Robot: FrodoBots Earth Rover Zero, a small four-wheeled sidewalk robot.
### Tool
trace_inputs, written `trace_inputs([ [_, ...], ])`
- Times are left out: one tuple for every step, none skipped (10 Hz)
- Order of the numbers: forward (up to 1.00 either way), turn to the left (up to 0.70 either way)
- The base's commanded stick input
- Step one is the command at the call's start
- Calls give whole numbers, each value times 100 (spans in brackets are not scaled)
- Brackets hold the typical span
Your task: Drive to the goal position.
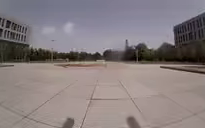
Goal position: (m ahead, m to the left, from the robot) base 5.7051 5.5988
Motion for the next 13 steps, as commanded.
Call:
trace_inputs([
  [0, 0],
  [0, 0],
  [0, 0],
  [0, 0],
  [0, 0],
  [0, 0],
  [0, 0],
  [0, 0],
  [49, 1],
  [70, 1],
  [70, 1],
  [70, 1],
  [70, 1],
])
